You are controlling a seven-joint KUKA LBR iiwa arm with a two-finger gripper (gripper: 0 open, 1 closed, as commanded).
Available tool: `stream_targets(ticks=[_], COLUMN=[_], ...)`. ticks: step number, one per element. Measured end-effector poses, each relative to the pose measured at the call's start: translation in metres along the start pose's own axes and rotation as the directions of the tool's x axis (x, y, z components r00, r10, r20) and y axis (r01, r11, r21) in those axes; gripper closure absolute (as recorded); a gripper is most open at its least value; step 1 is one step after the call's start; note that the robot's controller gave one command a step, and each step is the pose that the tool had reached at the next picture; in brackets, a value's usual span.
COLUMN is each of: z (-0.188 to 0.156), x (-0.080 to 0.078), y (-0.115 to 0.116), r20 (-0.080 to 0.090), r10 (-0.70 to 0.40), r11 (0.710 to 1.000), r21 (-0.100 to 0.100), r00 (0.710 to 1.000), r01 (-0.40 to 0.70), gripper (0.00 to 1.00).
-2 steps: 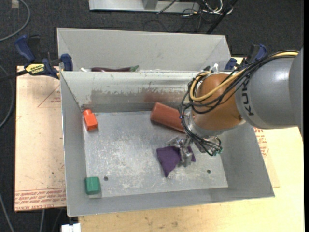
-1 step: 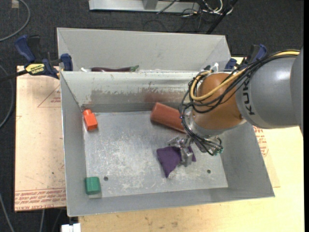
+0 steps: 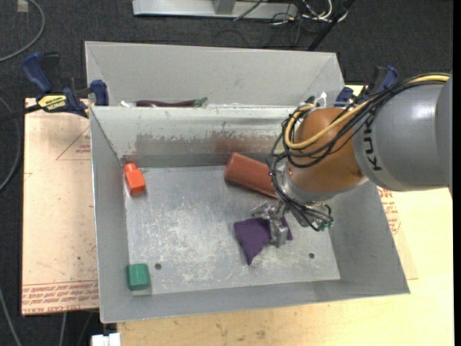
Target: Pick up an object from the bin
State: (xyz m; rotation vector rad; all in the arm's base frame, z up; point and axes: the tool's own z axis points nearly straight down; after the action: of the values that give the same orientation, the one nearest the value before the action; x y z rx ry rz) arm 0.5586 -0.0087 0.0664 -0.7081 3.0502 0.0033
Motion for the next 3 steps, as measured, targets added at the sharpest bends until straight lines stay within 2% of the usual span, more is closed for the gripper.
stream_targets(ticks=[3], z=[-0.015], x=[0.0], y=[0.001], r20=[0.001], r10=[0.003], r11=[1.0], r21=[-0.001], r00=[1.0], r01=[-0.003], gripper=[1.0])
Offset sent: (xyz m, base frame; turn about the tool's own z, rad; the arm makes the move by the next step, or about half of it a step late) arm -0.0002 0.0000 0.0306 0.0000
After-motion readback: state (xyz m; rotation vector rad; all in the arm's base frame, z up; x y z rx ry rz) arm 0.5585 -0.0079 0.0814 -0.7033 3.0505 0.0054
